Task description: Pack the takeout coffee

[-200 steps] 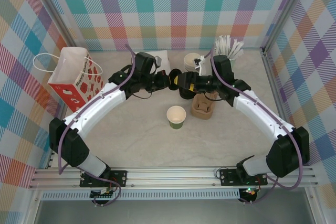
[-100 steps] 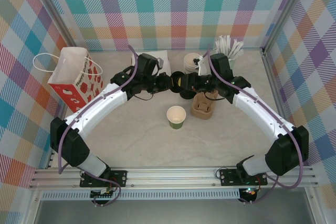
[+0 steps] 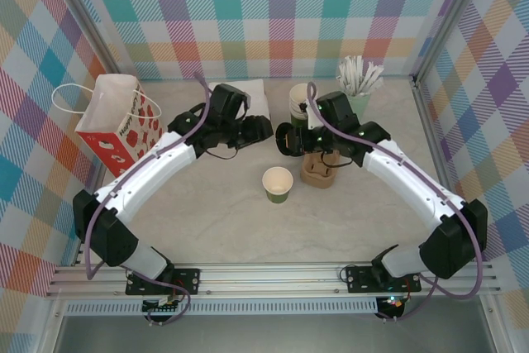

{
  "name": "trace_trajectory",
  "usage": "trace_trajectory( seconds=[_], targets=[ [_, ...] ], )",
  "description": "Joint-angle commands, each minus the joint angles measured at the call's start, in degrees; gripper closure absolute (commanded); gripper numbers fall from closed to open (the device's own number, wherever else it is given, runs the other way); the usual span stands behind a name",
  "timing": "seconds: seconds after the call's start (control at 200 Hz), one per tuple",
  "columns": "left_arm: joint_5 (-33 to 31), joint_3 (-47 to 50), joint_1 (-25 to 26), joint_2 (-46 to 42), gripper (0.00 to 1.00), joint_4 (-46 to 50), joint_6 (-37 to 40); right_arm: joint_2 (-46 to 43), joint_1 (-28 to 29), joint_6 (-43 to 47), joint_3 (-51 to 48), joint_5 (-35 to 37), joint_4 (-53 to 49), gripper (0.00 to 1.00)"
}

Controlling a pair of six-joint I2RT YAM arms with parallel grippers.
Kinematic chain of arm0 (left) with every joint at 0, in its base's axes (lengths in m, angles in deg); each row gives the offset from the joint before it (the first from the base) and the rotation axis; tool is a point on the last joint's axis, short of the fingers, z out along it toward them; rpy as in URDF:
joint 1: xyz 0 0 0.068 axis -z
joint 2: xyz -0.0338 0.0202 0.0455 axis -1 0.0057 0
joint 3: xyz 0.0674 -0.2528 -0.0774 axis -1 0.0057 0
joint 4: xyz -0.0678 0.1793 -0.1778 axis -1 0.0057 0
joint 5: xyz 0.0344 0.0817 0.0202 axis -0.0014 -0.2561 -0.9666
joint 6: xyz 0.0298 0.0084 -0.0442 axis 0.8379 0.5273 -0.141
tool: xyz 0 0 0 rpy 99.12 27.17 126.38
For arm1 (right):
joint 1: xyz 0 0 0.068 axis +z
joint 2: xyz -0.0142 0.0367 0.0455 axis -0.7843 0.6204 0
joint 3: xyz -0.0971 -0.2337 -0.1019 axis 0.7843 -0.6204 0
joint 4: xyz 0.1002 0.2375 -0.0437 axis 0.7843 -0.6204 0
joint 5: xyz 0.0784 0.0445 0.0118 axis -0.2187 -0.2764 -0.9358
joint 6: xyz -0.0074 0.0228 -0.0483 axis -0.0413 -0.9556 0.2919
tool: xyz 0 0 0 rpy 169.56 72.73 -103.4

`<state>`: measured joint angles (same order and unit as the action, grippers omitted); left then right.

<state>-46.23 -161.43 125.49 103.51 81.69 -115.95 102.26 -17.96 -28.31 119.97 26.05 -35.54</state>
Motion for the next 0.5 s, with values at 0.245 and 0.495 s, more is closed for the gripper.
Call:
trace_trajectory(
  seconds=[0.245,0.495],
  targets=[
    [1.2,1.5,-0.5,-5.1,0.42,-6.8,-26.8,-5.7,10.5,11.9,-7.3,22.4,9.7,0.79],
    [5.2,2.7,-0.2,-3.6,0.41,-9.6,-31.9,-5.5,14.2,13.1,-8.3,25.5,12.6,0.79]
  ],
)
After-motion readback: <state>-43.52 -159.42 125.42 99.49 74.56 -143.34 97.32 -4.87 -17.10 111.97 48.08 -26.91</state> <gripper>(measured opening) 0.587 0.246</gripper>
